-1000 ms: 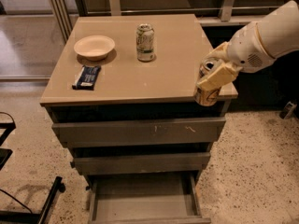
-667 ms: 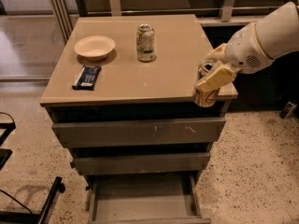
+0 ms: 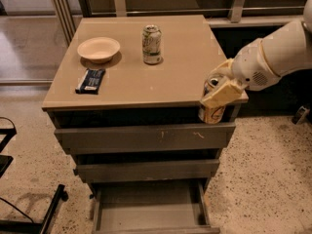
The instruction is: Place orange can into bottom drawer
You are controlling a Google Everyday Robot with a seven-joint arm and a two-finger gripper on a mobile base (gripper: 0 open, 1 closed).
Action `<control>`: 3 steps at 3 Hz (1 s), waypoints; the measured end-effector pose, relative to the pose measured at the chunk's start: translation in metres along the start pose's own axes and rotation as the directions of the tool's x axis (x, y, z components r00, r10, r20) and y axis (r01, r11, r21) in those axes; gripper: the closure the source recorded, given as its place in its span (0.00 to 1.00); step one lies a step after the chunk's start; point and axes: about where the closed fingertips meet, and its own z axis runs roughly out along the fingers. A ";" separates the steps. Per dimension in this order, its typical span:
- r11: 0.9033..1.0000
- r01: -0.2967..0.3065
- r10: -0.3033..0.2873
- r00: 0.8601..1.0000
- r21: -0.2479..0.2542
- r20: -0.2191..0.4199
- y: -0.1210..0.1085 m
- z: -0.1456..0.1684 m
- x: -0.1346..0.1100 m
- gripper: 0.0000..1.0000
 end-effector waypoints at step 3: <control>0.989 -0.022 0.035 0.995 -0.144 0.090 0.117 0.152 0.091 1.00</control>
Offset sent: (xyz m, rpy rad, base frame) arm -0.0931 0.0654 -0.2065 0.1761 0.0831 0.0873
